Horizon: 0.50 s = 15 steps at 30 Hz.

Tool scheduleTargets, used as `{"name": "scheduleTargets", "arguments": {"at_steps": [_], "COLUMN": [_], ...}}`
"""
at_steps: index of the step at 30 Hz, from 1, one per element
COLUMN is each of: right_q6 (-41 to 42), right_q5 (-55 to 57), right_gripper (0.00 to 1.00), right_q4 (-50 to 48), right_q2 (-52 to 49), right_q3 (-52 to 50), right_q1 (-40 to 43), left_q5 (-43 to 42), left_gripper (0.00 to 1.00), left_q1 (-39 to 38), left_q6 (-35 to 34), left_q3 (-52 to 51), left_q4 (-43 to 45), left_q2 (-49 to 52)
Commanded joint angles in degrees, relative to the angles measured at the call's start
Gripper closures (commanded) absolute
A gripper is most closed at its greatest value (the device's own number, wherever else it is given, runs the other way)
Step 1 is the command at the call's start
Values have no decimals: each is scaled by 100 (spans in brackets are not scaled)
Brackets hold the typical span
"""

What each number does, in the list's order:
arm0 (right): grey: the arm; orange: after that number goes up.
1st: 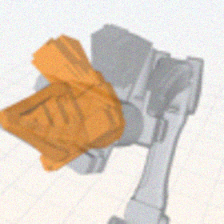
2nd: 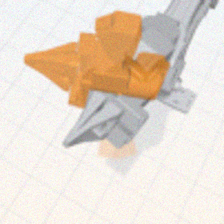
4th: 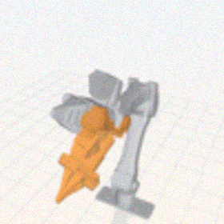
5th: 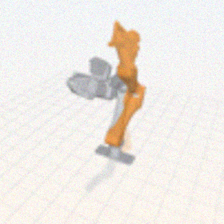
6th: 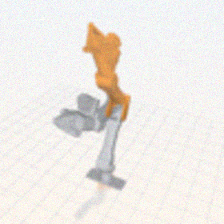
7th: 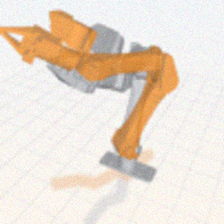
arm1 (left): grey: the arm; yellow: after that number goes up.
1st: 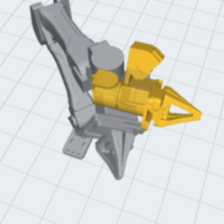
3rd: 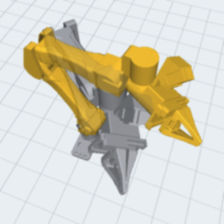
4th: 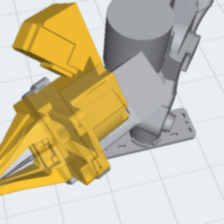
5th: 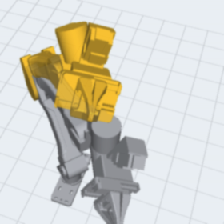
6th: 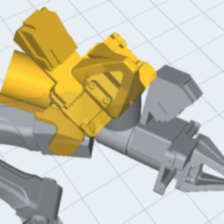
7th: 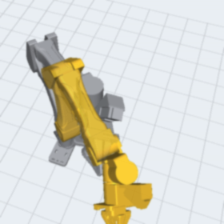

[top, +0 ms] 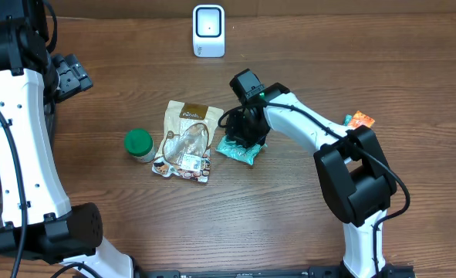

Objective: Scan the item barcode

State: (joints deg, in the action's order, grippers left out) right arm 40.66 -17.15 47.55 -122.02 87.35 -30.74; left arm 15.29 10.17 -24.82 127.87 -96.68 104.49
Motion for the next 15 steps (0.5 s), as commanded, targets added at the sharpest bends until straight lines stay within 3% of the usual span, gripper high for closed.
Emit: {"name": "scheduleTargets", "arguments": {"at_steps": [1, 8, 11, 15], "right_q6": [-1375, -3414, -3801, -3794], "right_q5": [-872, -885, -743, -363], "right_gripper": [61, 33, 28, 28], "right_q4": [109, 896, 1504, 2470], "right_q2": [-476, -476, -468, -334], "right_q3": [-13, 754, 1237, 2046], "right_q1": [-13, 17, 66, 227], "left_q5": [74, 74, 74, 76], "left_gripper": [0, 0, 0, 0], "left_q1": [-11, -11, -7, -9], "left_q6": [85, 85, 85, 85], "left_q3": [9, 9, 9, 9], "left_q4": [-11, -9, -11, -11], "left_q2": [-24, -24, -24, -24]}}
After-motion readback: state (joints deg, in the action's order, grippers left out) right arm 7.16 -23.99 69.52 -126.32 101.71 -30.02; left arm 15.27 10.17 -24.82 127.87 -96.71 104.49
